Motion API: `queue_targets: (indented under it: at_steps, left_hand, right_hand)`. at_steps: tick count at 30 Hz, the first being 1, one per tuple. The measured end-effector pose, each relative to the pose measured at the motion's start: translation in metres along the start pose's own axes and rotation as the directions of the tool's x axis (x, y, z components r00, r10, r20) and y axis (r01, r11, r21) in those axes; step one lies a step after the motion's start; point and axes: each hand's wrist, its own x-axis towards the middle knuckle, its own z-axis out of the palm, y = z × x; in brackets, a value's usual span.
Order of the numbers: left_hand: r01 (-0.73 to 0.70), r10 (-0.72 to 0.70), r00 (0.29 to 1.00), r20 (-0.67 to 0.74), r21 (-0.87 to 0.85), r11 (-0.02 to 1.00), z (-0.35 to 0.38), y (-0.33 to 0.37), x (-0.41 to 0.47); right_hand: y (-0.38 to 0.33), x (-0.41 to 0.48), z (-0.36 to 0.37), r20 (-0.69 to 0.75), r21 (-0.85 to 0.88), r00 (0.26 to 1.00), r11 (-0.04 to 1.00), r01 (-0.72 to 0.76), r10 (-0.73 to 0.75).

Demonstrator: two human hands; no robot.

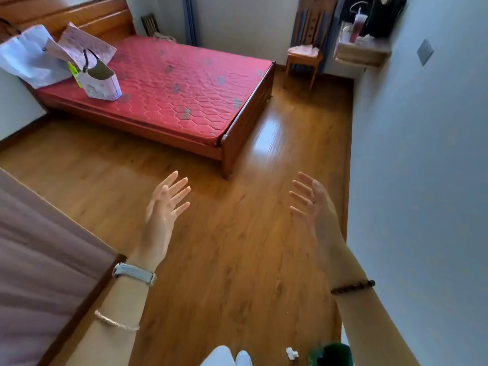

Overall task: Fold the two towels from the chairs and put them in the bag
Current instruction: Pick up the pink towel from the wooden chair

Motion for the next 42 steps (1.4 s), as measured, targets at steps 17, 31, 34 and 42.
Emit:
queue_targets:
  at_steps: [17,31,34,42]
  left_hand:
    - [0.023,-0.022,0.998,0.061,-0.014,1.000,0.030,-0.012,0.100]
    - [-0.027,0.045,0.988,0.148,-0.124,0.992,0.025,0.021,0.308]
    - [-0.033,0.055,0.983,0.173,-0.127,0.991,0.030,0.023,0.343]
    - [-0.004,0.026,0.973,0.229,-0.096,0.995,0.063,0.014,0.411]
  right_hand:
    - [0.020,0.073,-0.014,-0.102,-0.012,0.990,0.995,-0.102,0.100]
    - [-0.031,0.241,0.037,-0.169,0.006,0.985,1.000,0.019,-0.018]
    - [-0.039,0.270,0.042,-0.187,0.001,0.982,0.999,0.040,-0.039]
    - [-0.038,0.343,0.033,-0.226,-0.005,0.973,0.999,0.042,-0.042]
